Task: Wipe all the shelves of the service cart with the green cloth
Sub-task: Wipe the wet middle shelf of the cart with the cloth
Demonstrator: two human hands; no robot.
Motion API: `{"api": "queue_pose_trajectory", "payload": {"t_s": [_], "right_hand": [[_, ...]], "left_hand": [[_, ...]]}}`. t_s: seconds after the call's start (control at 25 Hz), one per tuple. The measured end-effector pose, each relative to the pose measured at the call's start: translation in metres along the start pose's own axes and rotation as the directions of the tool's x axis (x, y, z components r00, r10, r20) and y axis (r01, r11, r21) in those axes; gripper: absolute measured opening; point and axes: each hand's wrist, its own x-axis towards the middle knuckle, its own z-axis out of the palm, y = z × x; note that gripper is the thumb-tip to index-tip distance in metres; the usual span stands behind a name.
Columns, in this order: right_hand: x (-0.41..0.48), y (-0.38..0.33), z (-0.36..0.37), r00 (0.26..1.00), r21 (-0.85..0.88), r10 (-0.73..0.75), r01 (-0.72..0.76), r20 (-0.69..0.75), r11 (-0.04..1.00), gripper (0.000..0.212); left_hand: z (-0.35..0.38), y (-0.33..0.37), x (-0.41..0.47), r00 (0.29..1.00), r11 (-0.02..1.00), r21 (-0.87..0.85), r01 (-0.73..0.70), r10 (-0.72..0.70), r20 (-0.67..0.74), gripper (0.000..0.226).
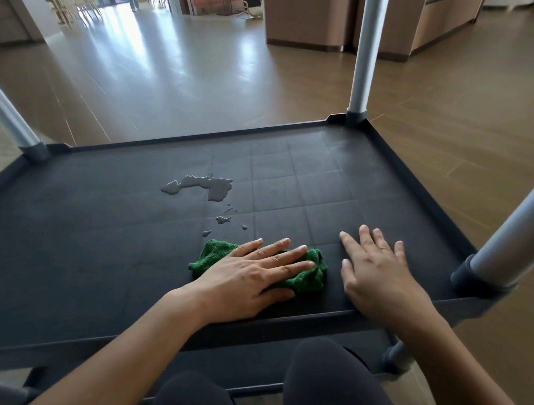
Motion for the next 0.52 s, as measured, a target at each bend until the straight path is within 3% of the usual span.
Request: {"api": "queue_pose_trajectory", "payload": {"t_s": [0.32,0.52], "right_hand": [[-0.002,-0.001,0.000,1.000,-0.062,-0.017,0.018,0.012,0.998,0.056],[-0.004,-0.002,0.001,1.000,-0.015,-0.020,0.020,-0.012,1.000,0.056]], "left_hand": [[0.002,-0.032,0.061,0.982,0.983,0.010,0.181,-0.181,-0.054,0.053],[-0.001,-0.049,0.098,0.942,0.945,-0.052,0.323,-0.327,-0.076,0.052]]}}
